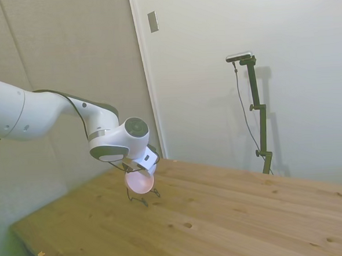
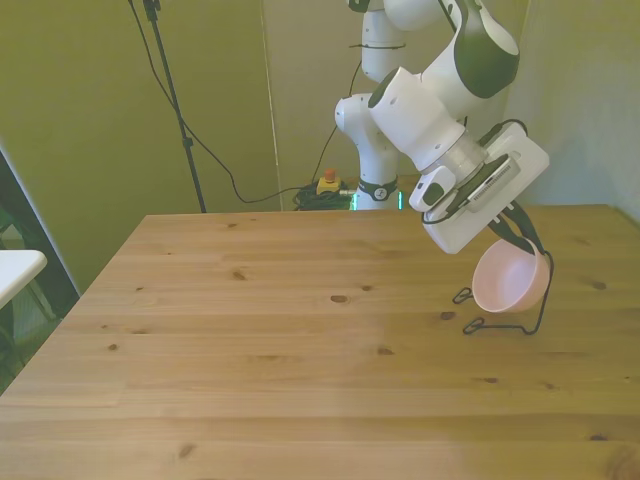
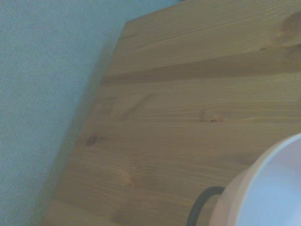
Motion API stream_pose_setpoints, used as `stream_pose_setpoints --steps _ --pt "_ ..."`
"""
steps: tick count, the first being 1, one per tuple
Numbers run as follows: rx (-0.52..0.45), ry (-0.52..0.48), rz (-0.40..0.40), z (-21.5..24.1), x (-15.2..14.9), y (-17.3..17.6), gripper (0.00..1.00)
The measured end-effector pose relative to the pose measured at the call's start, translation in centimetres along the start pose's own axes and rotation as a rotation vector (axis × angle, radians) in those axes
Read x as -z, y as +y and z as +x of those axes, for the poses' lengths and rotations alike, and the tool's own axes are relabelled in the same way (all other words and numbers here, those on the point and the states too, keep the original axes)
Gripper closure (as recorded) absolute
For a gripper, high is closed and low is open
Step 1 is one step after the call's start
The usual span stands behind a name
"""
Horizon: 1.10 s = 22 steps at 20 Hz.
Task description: Load the bowl
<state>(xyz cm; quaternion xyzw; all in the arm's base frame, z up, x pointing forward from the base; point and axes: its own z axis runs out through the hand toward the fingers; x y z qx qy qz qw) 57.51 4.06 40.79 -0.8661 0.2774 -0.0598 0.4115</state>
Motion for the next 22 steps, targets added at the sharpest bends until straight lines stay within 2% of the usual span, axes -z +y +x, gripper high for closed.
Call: stream_pose_setpoints --steps 18,19,22 --pt "-0.002 -0.082 0.098 2.0 -0.5 3.1 1.0" --pt "-0.004 -0.084 0.097 2.0 -0.6 3.2 0.0" --pt "-0.005 -0.083 0.096 2.2 -0.7 3.2 0.0"
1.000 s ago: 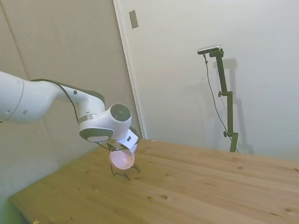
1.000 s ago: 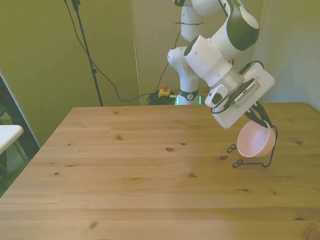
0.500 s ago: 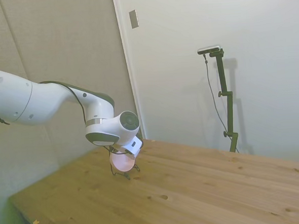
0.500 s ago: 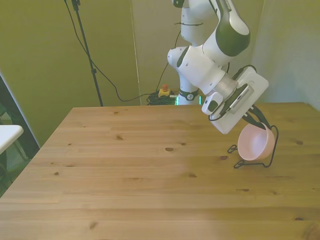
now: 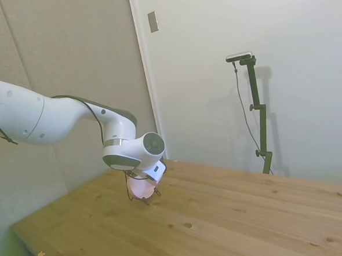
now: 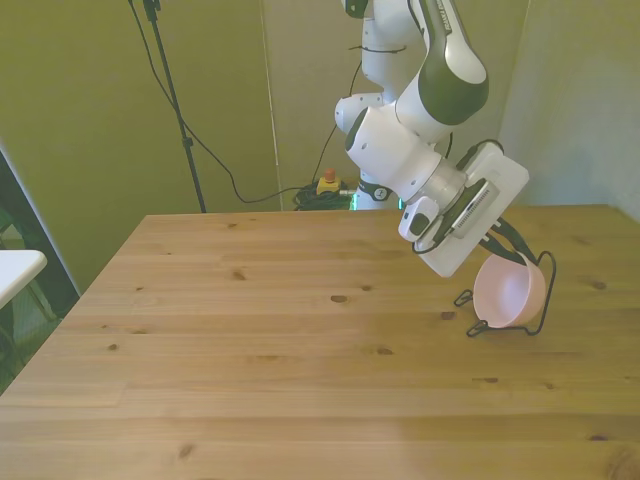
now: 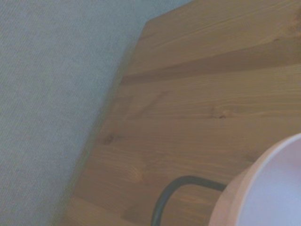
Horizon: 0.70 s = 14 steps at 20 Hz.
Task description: Load the bowl
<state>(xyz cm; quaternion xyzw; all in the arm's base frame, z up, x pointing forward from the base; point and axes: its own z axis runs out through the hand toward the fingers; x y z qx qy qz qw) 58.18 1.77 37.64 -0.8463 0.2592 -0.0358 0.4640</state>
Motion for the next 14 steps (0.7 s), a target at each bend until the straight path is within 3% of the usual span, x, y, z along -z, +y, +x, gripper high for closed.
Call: stream_pose_setpoints --steps 14 --pt "-0.008 0.022 -0.02 0.3 2.4 -1.7 0.0"
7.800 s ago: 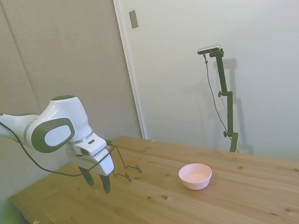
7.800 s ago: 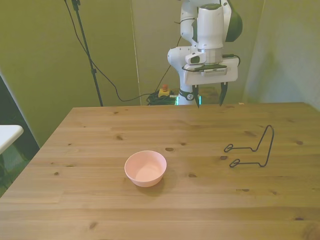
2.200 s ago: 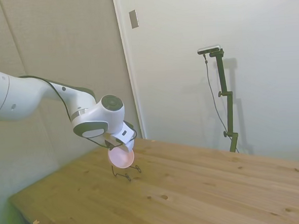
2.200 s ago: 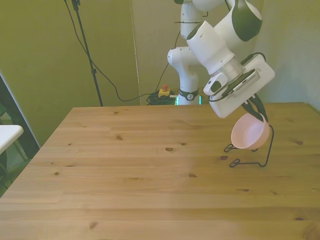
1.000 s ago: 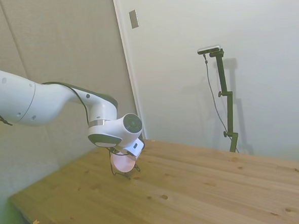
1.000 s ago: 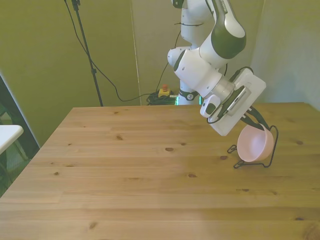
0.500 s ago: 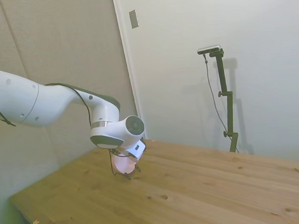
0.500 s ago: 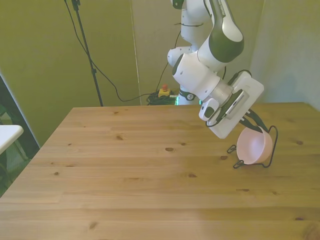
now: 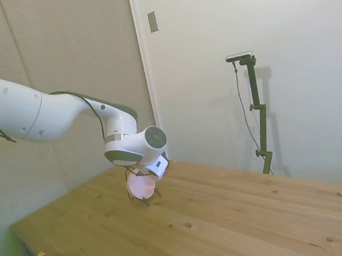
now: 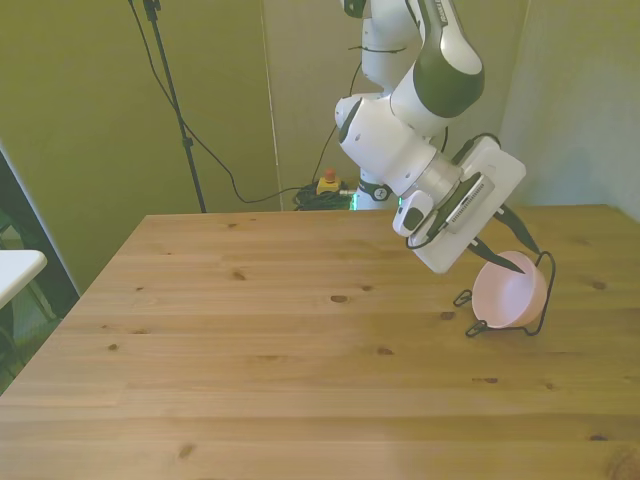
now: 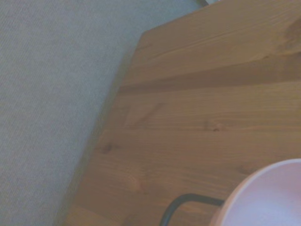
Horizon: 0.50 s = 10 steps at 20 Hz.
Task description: Load the bowl
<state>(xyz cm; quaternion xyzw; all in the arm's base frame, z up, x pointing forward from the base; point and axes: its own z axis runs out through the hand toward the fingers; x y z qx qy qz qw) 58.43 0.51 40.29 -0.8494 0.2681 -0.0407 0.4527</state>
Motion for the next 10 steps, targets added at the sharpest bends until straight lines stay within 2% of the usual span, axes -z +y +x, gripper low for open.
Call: stream_pose_setpoints --steps 5,10 --pt "-0.032 0.057 -0.105 -2.0 4.5 -2.5 0.0" --pt "-0.098 0.187 -0.275 -5.8 10.2 -3.4 0.0"
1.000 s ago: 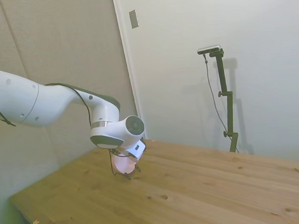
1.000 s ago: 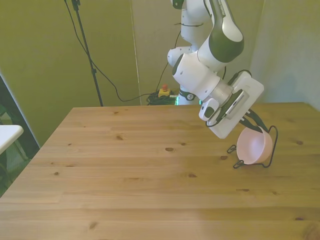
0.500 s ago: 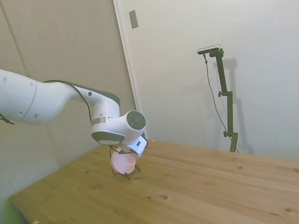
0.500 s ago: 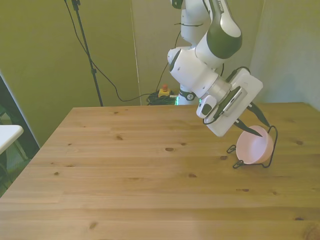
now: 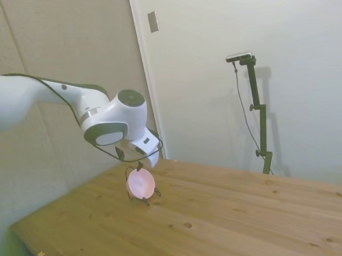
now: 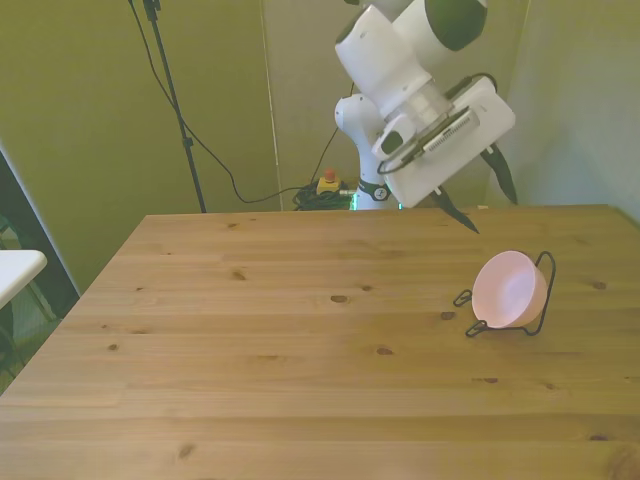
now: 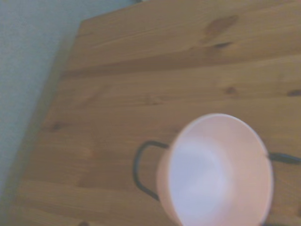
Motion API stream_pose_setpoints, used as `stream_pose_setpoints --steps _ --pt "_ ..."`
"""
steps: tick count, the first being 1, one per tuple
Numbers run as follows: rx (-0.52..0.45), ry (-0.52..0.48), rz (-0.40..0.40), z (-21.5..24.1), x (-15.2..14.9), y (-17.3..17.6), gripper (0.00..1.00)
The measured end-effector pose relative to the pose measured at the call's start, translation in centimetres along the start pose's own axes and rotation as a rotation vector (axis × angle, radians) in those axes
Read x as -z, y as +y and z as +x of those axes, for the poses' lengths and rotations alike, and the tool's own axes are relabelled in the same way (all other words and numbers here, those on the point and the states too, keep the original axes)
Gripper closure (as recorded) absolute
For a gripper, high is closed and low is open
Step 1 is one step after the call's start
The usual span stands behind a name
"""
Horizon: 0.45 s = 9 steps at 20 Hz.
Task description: Load the bowl
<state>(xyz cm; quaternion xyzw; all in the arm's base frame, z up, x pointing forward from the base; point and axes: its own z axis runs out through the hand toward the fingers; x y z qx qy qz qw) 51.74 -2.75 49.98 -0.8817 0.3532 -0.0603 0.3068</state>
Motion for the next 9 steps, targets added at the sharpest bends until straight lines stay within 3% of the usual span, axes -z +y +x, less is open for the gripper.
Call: stream_pose_setpoints --steps 4,9 --pt "-0.076 0.092 -0.127 -2.2 4.2 2.7 0.0" --pt "-0.106 0.146 -0.289 -4.7 6.5 6.4 0.0"
